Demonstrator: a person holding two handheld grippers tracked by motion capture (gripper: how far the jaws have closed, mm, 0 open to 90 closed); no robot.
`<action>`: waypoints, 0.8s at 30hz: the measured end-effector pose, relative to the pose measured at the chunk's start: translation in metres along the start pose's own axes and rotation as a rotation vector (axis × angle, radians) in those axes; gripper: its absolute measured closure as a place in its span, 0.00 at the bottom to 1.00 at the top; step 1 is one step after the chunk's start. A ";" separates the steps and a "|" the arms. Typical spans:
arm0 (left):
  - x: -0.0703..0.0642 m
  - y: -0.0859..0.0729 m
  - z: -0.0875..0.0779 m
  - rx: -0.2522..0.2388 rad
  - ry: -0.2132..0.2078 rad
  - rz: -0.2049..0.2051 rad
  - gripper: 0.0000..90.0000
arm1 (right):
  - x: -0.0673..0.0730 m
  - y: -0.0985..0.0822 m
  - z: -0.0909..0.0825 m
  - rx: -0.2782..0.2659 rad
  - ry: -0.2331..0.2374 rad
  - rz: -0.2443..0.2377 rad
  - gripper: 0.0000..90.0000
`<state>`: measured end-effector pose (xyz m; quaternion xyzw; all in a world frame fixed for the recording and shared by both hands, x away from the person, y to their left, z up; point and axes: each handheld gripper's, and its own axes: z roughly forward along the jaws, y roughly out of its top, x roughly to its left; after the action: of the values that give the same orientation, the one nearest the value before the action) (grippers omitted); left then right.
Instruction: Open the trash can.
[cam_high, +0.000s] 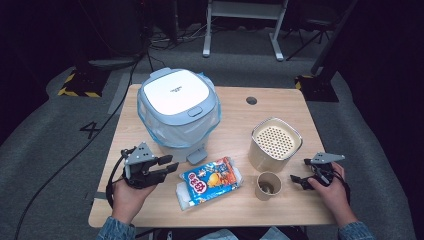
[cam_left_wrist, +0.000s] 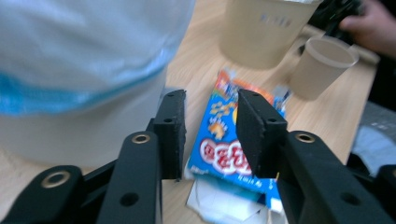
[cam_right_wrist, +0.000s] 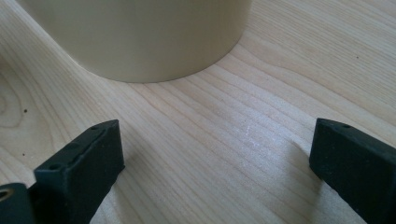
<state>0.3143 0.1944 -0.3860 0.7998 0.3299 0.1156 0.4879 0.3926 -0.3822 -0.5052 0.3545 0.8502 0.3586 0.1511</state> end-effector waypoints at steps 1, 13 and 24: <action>0.001 0.004 -0.002 -0.010 -0.012 0.003 0.75 | 0.000 0.000 0.000 0.000 0.000 0.000 0.03; 0.011 0.047 -0.010 -0.074 -0.112 0.062 0.91 | 0.000 0.000 0.000 0.000 0.000 0.000 0.03; 0.019 0.088 -0.017 -0.084 -0.118 0.047 0.85 | 0.000 0.000 0.000 0.000 0.000 0.000 0.03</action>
<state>0.3564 0.1910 -0.3050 0.7916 0.2766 0.0933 0.5369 0.3926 -0.3822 -0.5052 0.3547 0.8501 0.3586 0.1512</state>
